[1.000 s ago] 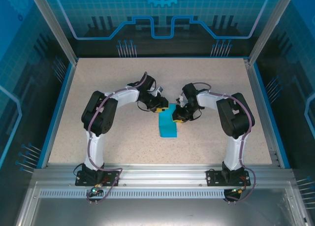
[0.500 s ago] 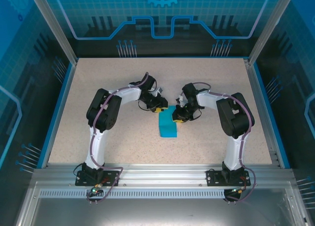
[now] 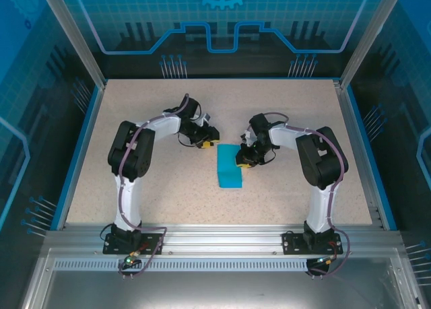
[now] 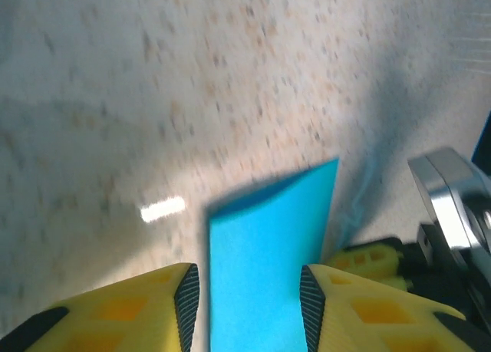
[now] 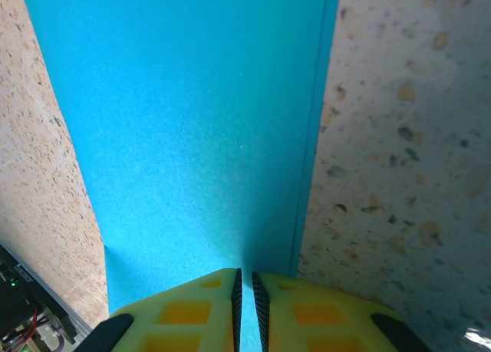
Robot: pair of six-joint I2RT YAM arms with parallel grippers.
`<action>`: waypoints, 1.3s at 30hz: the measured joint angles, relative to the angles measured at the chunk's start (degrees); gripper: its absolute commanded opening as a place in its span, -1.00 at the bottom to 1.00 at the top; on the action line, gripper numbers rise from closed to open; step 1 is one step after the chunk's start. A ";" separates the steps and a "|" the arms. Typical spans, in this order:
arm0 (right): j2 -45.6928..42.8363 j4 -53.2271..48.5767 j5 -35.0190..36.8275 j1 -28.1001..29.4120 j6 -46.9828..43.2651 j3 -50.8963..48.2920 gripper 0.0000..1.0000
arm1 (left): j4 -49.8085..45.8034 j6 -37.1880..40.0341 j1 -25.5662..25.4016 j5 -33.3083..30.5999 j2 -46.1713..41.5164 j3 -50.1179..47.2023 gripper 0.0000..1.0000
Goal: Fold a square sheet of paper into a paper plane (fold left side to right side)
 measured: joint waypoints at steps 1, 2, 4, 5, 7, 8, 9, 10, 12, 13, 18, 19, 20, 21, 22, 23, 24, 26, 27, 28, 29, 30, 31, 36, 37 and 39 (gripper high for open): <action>0.00 0.00 0.00 0.00 0.00 0.00 -0.66 | 0.44 -0.28 -0.26 0.02 -1.86 -1.66 -0.14; 0.00 0.00 0.00 0.00 0.02 0.00 -0.66 | 0.76 -0.76 -0.70 0.07 -3.74 -3.26 -0.14; 0.02 0.00 0.00 0.00 0.02 0.00 -0.66 | 2.05 -1.29 -1.97 0.46 -6.45 -5.81 -0.14; 0.04 -0.02 -0.02 0.00 0.02 0.00 -0.66 | 2.73 -1.66 -2.95 0.72 -7.32 -6.91 -0.14; 0.09 -0.02 -0.07 0.00 0.02 0.07 -0.66 | 4.33 -2.64 -4.96 1.33 -7.69 -8.48 -0.14; 0.13 -0.13 -0.09 0.00 0.02 0.15 -0.66 | 5.22 -3.04 -6.03 1.49 -7.61 -9.38 -0.14; 0.17 -0.22 -0.11 0.02 0.02 0.22 -0.67 | 5.77 -3.54 -6.93 1.53 -7.41 -10.08 -0.14; 0.22 -0.26 -0.11 0.02 0.02 0.26 -0.66 | 6.14 -4.04 -7.74 1.55 -7.13 -10.56 -0.14; 0.22 -0.28 -0.11 0.07 0.02 0.26 -0.66 | 6.69 -4.87 -8.66 1.55 -6.10 -10.84 -0.15; 0.22 -0.28 -0.09 0.11 0.02 0.26 -0.66 | 7.08 -5.27 -8.76 1.53 -5.60 -10.86 -0.15; 0.22 -0.22 -0.15 0.11 0.04 0.26 -0.66 | 7.76 -5.66 -8.85 1.27 -4.15 -10.86 -0.15; 0.22 -0.20 -0.17 0.11 0.07 0.26 -0.66 | 7.78 -5.66 -8.94 1.22 -3.85 -10.86 -0.16; 0.20 -0.15 -0.28 0.11 0.09 0.26 -0.66 | 7.78 -5.66 -9.05 1.20 -3.54 -10.86 -0.15; 0.15 0.00 -0.39 0.11 0.22 0.26 -0.66 | 7.80 -5.66 -9.14 1.09 -3.32 -10.93 -0.15; 0.11 0.07 -0.42 0.17 0.33 0.26 -0.66 | 8.04 -5.64 -9.25 0.98 -3.10 -11.19 -0.16; 0.00 0.07 -0.39 0.24 0.46 0.26 -0.66 | 8.22 -5.66 -9.22 1.01 -3.10 -11.32 -0.16; -0.11 0.11 -0.39 0.26 0.52 0.26 -0.66 | 8.41 -5.66 -9.22 0.98 -3.10 -11.41 -0.16; -0.26 0.11 -0.33 0.31 0.72 0.26 -0.66 | 8.63 -5.66 -9.22 1.01 -3.13 -11.56 -0.16; -0.35 0.11 -0.31 0.31 0.85 0.26 -0.66 | 8.63 -5.66 -9.22 0.98 -3.13 -11.58 -0.16; -0.44 0.13 -0.24 0.31 0.98 0.26 -0.67 | 8.68 -5.66 -9.22 1.01 -3.13 -11.63 -0.16; -0.57 0.20 -0.17 0.31 1.16 0.26 -0.68 | 8.72 -5.66 -9.22 1.01 -3.13 -11.63 -0.16; -0.79 0.22 -0.17 0.31 1.20 0.26 -0.68 | 8.72 -5.66 -9.22 1.01 -3.13 -11.63 -0.16; -1.05 0.20 -0.15 0.31 1.36 0.33 -0.68 | 8.74 -5.66 -9.22 1.01 -3.13 -11.65 -0.16; -1.40 0.46 -0.37 0.31 2.08 3.26 -0.70 | 9.01 -5.66 -9.22 1.03 -3.15 -11.78 -0.16; -1.33 0.68 -0.57 0.28 2.38 4.33 -0.70 | 9.01 -5.66 -9.22 1.03 -3.15 -11.78 -0.16; -0.55 1.16 -0.85 0.26 2.78 6.54 -0.69 | 9.01 -5.66 -9.22 1.03 -3.15 -11.80 -0.16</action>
